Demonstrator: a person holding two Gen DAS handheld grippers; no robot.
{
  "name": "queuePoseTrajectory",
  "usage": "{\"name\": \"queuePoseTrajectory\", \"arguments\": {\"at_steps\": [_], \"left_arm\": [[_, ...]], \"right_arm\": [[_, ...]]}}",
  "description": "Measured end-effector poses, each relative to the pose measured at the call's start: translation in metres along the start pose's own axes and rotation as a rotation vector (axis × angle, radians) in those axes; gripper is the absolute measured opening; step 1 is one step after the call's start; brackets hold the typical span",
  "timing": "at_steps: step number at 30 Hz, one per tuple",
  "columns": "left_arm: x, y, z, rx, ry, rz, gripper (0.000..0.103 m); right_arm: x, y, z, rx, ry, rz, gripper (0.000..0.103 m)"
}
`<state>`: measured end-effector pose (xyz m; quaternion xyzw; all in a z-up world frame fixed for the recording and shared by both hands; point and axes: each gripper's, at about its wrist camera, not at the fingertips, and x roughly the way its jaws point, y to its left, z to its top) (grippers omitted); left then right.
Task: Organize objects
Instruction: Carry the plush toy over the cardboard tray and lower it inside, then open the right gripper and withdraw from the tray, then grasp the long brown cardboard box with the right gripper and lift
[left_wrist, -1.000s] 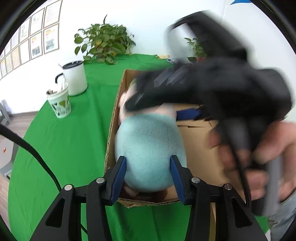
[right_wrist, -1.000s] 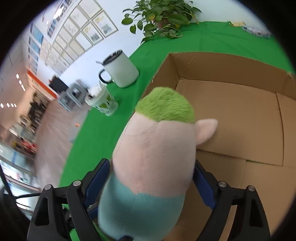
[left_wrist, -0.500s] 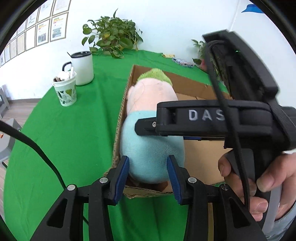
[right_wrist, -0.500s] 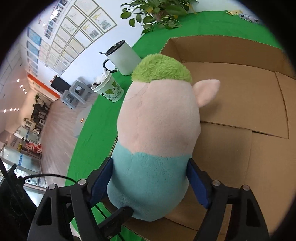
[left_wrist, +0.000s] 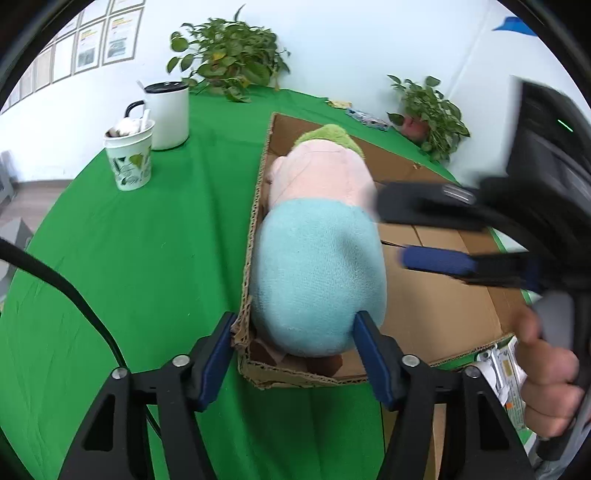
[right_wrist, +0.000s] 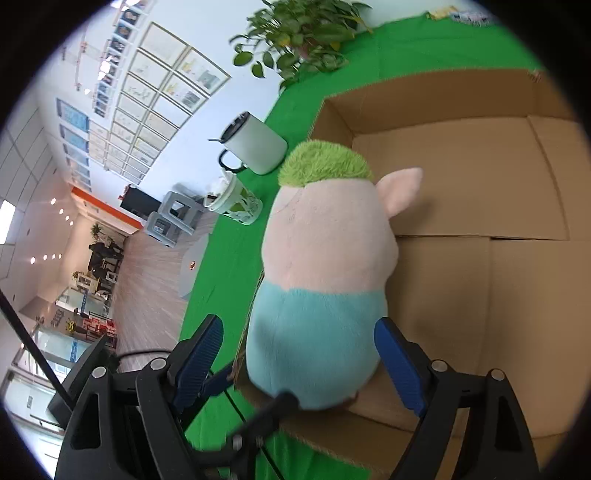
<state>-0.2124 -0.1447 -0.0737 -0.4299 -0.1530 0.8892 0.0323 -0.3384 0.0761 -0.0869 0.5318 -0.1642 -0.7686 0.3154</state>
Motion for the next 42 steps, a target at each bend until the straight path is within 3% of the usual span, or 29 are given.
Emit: {"name": "queuePoseTrajectory", "arguments": {"at_steps": [4,11,17,18,24,25,26,27,28,30,33,34,35,36,37,38,40,42], "left_arm": [[-0.007,-0.006,-0.003,0.011,-0.010,0.041,0.056],[0.000,-0.009,-0.013,0.014,-0.021,0.067,0.056],[-0.016,-0.016,-0.023,0.041,-0.062,0.105,0.059],[-0.024,-0.019,-0.026,0.050,-0.086,0.115,0.061],[-0.094,-0.050,-0.057,0.136,-0.297,0.180,0.092],[-0.105,-0.057,-0.062,0.152,-0.333,0.187,0.099],[-0.116,-0.064,-0.069,0.169,-0.365,0.194,0.102],[-0.125,-0.071,-0.074,0.186,-0.385,0.198,0.102],[-0.132,-0.077,-0.079,0.202,-0.395,0.196,0.102],[-0.145,-0.088,-0.088,0.222,-0.408,0.189,0.102],[-0.162,-0.099,-0.100,0.230,-0.406,0.171,0.100],[-0.166,-0.101,-0.104,0.231,-0.405,0.162,0.091],[-0.170,-0.104,-0.108,0.234,-0.401,0.153,0.072],[-0.173,-0.107,-0.111,0.239,-0.390,0.149,0.061],[-0.174,-0.110,-0.115,0.247,-0.375,0.147,0.038],[-0.174,-0.113,-0.119,0.255,-0.359,0.149,0.021],[-0.178,-0.117,-0.128,0.261,-0.355,0.148,0.020],[-0.184,-0.124,-0.138,0.257,-0.365,0.155,0.032]], "right_arm": [[-0.030,0.000,-0.024,-0.057,-0.054,-0.051,0.085],[-0.068,0.007,-0.078,-0.168,-0.162,-0.242,0.085],[-0.088,0.002,-0.112,-0.177,-0.238,-0.365,0.085],[-0.091,0.001,-0.119,-0.184,-0.250,-0.395,0.085],[-0.110,-0.004,-0.148,-0.193,-0.325,-0.481,0.085],[-0.114,-0.005,-0.154,-0.192,-0.337,-0.483,0.080],[-0.116,-0.004,-0.158,-0.197,-0.352,-0.491,0.067],[-0.118,-0.003,-0.163,-0.206,-0.363,-0.509,0.057],[-0.119,-0.002,-0.167,-0.216,-0.372,-0.533,0.038],[-0.121,-0.002,-0.174,-0.220,-0.376,-0.546,0.023],[-0.130,-0.004,-0.186,-0.198,-0.402,-0.550,0.021],[-0.134,-0.004,-0.189,-0.193,-0.414,-0.557,0.022],[-0.137,-0.004,-0.192,-0.186,-0.424,-0.564,0.034],[-0.140,-0.004,-0.195,-0.178,-0.426,-0.577,0.048],[-0.142,-0.004,-0.198,-0.174,-0.421,-0.592,0.083],[-0.144,-0.003,-0.201,-0.178,-0.428,-0.597,0.091],[-0.148,-0.001,-0.210,-0.187,-0.443,-0.603,0.091],[-0.150,-0.001,-0.217,-0.182,-0.430,-0.590,0.091]]}}
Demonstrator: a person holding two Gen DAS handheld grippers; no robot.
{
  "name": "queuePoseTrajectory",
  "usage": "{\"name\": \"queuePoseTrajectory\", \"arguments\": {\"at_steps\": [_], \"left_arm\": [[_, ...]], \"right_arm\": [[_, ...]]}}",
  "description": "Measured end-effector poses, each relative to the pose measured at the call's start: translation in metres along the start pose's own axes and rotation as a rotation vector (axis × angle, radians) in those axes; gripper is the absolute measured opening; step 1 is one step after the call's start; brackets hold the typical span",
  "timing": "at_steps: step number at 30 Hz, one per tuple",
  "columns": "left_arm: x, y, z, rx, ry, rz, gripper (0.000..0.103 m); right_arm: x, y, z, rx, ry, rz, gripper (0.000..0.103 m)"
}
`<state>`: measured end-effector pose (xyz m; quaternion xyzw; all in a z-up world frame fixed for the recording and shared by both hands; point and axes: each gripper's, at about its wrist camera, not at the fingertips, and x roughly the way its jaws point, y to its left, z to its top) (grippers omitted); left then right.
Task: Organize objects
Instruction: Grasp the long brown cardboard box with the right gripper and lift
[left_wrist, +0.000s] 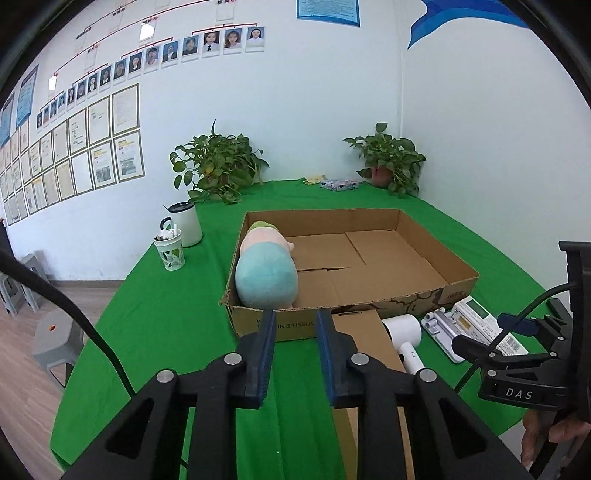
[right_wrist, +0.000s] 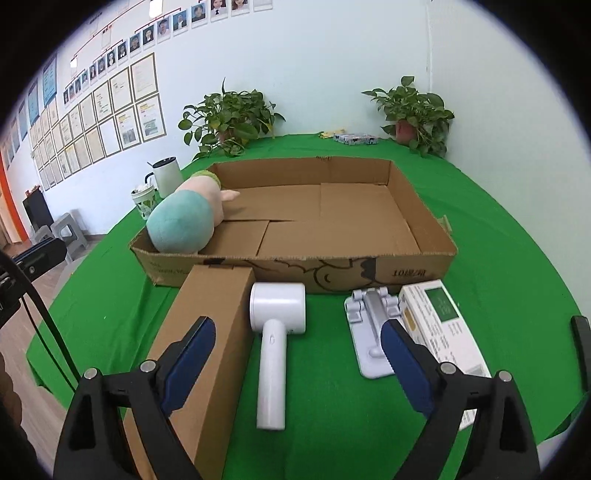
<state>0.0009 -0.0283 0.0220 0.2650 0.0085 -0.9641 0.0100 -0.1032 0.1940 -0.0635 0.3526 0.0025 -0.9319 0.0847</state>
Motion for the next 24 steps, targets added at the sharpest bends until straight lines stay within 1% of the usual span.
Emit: {"name": "queuePoseTrajectory", "arguments": {"at_steps": [1,2,3,4,6,8,10,11,14,16,17,19,21,23,24], "left_arm": [[-0.004,-0.002,-0.002,-0.004,0.000,0.003,0.071],[-0.010,-0.004,-0.004,-0.016,-0.010,0.004,0.102],[-0.018,-0.005,-0.007,-0.037,-0.043,-0.001,0.101],[-0.022,-0.005,-0.008,-0.045,-0.046,-0.003,0.102],[-0.028,-0.008,-0.013,-0.048,-0.027,-0.026,0.102],[-0.031,-0.007,-0.017,-0.068,0.003,-0.045,0.102],[-0.030,-0.002,-0.020,-0.114,0.039,-0.088,0.102],[-0.029,0.002,-0.023,-0.147,0.066,-0.125,0.102],[-0.016,0.008,-0.030,-0.199,0.132,-0.191,0.102],[-0.005,0.009,-0.038,-0.197,0.163,-0.193,0.102],[-0.002,0.009,-0.043,-0.191,0.175,-0.190,0.102],[0.006,0.008,-0.051,-0.187,0.193,-0.202,0.102],[0.013,0.007,-0.058,-0.180,0.209,-0.228,0.102],[0.022,0.006,-0.063,-0.167,0.224,-0.242,0.102],[0.029,0.007,-0.065,-0.167,0.237,-0.252,0.102]], "right_arm": [[-0.002,-0.001,-0.002,0.005,0.006,0.009,0.091],[-0.004,-0.001,-0.004,0.007,0.010,0.013,0.091],[-0.007,-0.001,-0.007,0.006,0.011,0.013,0.091],[-0.010,-0.001,-0.010,0.002,0.008,0.011,0.091],[-0.017,-0.002,-0.014,-0.003,-0.001,0.007,0.091],[-0.025,-0.002,-0.020,-0.001,-0.002,0.030,0.091],[-0.032,-0.001,-0.027,-0.012,0.010,0.101,0.091],[-0.035,0.002,-0.033,-0.029,0.023,0.136,0.091],[-0.046,0.021,-0.057,-0.101,0.075,0.262,0.091],[-0.050,0.037,-0.073,-0.135,0.096,0.333,0.091],[-0.051,0.044,-0.079,-0.146,0.097,0.343,0.092],[-0.048,0.060,-0.089,-0.181,0.093,0.332,0.092],[-0.039,0.074,-0.095,-0.221,0.101,0.277,0.092],[-0.031,0.079,-0.098,-0.220,0.099,0.229,0.092],[-0.024,0.081,-0.098,-0.208,0.112,0.211,0.092]]}}
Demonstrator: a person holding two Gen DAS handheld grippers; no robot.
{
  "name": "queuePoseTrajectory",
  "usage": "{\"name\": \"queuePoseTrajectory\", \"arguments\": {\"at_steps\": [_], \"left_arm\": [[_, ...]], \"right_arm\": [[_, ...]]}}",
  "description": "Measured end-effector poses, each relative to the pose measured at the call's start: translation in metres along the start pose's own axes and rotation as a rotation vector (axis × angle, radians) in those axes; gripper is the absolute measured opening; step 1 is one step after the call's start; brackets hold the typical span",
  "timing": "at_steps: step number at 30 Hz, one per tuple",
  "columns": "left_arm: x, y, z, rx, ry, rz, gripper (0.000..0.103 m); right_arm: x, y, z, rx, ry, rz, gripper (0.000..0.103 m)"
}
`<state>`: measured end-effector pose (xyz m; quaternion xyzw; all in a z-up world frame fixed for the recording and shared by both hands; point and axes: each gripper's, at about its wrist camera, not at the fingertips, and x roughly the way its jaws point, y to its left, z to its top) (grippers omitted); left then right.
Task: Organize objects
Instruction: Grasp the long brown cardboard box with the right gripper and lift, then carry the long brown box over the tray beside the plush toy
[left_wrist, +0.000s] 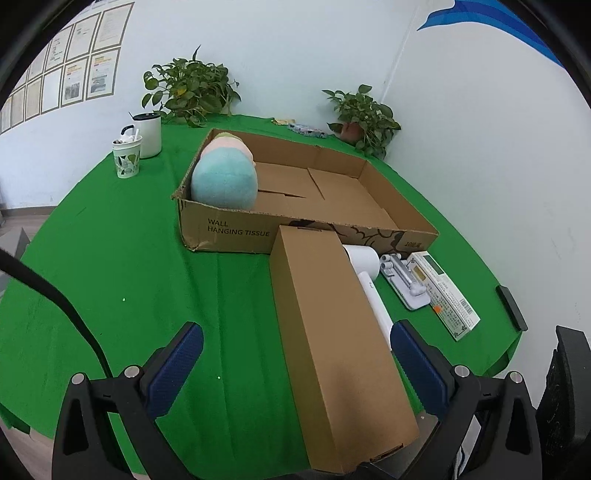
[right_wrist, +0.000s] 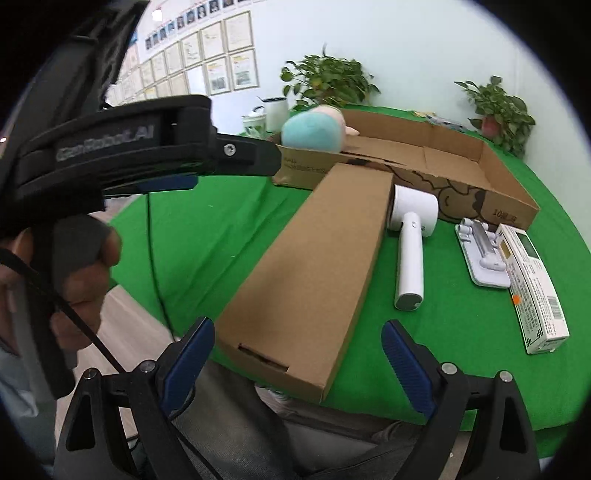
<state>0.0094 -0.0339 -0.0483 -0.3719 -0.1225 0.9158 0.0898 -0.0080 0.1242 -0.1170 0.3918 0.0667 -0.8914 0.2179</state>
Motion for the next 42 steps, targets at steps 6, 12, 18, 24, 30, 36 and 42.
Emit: {"name": "queuePoseTrajectory", "arguments": {"at_steps": [6,12,18,24,30,36,42], "left_arm": [[0.037,0.019,-0.004,-0.081,0.094,-0.113,0.099],[0.069,0.022,-0.013,-0.107,0.201,-0.217,0.086],[0.081,-0.004,-0.032,-0.073,0.299,-0.319,0.073],[0.071,-0.035,-0.059,-0.066,0.344,-0.380,0.072],[0.076,-0.037,-0.065,-0.131,0.361,-0.395,0.072],[0.077,-0.027,-0.059,-0.175,0.352,-0.373,0.074],[0.077,-0.024,-0.064,-0.213,0.364,-0.384,0.081]], "right_arm": [[0.014,0.001,0.002,0.048,0.024,0.030,0.093],[0.023,0.003,-0.002,0.042,0.078,0.045,0.094],[0.018,-0.008,-0.011,0.052,0.073,0.071,0.090],[-0.007,-0.027,-0.034,0.026,0.077,0.078,0.089],[-0.017,-0.028,-0.037,-0.045,0.083,0.024,0.090],[0.002,-0.019,-0.029,-0.110,0.107,-0.071,0.087],[0.000,-0.025,-0.028,-0.080,0.111,-0.049,0.086]]}}
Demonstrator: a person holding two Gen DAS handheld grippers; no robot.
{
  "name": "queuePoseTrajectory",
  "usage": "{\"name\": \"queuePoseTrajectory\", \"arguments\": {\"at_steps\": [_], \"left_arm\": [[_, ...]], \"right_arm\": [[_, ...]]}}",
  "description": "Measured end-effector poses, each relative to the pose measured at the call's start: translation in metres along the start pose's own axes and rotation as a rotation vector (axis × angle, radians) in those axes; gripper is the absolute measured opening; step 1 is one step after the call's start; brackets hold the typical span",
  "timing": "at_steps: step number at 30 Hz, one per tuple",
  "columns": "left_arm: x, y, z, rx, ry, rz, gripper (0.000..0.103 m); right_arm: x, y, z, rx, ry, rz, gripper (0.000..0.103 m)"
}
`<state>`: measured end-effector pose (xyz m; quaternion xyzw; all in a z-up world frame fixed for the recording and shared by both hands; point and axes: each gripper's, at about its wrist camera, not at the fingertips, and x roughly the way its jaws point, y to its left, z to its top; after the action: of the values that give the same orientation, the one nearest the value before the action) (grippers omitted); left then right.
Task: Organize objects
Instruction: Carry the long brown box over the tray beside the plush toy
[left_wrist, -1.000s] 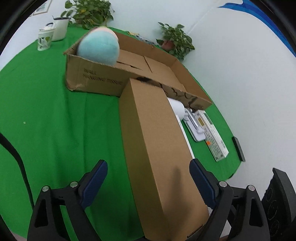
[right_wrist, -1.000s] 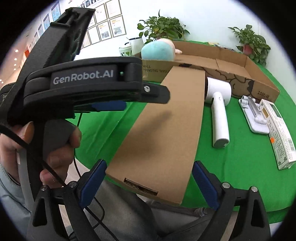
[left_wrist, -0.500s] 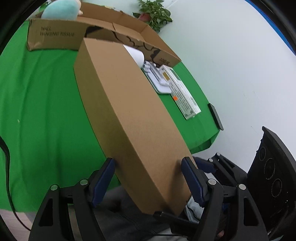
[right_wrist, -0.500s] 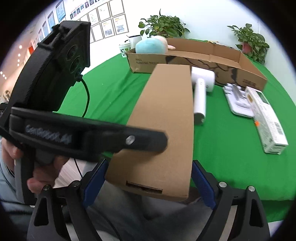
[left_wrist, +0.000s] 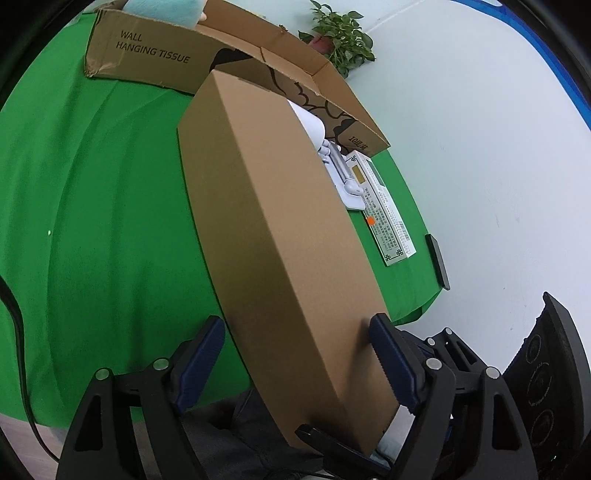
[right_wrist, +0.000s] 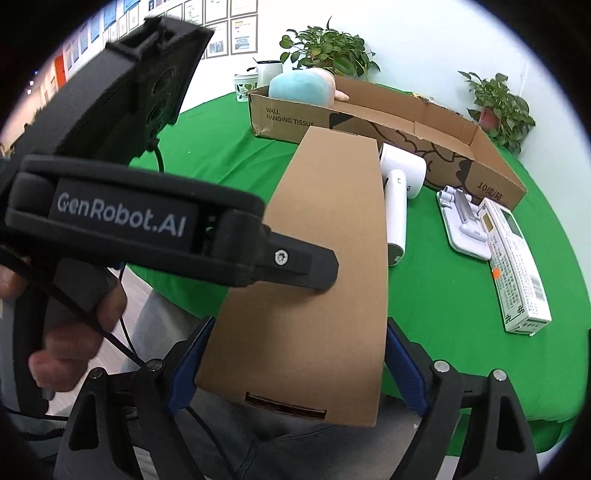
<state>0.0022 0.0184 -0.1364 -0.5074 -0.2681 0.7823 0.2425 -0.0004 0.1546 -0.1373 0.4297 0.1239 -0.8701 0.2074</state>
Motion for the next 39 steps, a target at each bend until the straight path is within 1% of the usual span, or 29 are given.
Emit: {"name": "queuePoseTrajectory", "arguments": {"at_steps": [9,11,15,20,24,28,31,38,39], "left_arm": [[-0.002,0.003,-0.006,-0.075,0.012,-0.058,0.081],[-0.004,-0.001,-0.008,-0.073,0.014,-0.053,0.081],[-0.010,-0.008,-0.011,-0.065,-0.014,-0.034,0.080],[-0.028,-0.026,-0.010,-0.005,-0.083,-0.038,0.079],[-0.040,-0.044,0.002,0.045,-0.120,-0.047,0.078],[-0.049,-0.062,0.020,0.110,-0.146,-0.067,0.078],[-0.054,-0.075,0.034,0.148,-0.159,-0.072,0.078],[-0.067,-0.096,0.077,0.193,-0.210,-0.075,0.077],[-0.064,-0.101,0.085,0.197,-0.216,-0.076,0.077]], "right_arm": [[-0.008,-0.013,-0.002,0.105,-0.010,0.145,0.086],[-0.012,-0.011,-0.003,0.101,-0.021,0.159,0.086],[-0.015,-0.008,-0.004,0.107,-0.026,0.172,0.086],[-0.036,0.000,0.000,0.087,-0.097,0.140,0.086],[-0.053,0.004,0.008,0.091,-0.154,0.095,0.084],[-0.068,0.006,0.019,0.099,-0.210,0.031,0.083],[-0.075,0.001,0.029,0.108,-0.234,-0.010,0.082],[-0.082,-0.013,0.062,0.102,-0.297,-0.051,0.082],[-0.082,-0.016,0.069,0.103,-0.306,-0.054,0.082]]}}
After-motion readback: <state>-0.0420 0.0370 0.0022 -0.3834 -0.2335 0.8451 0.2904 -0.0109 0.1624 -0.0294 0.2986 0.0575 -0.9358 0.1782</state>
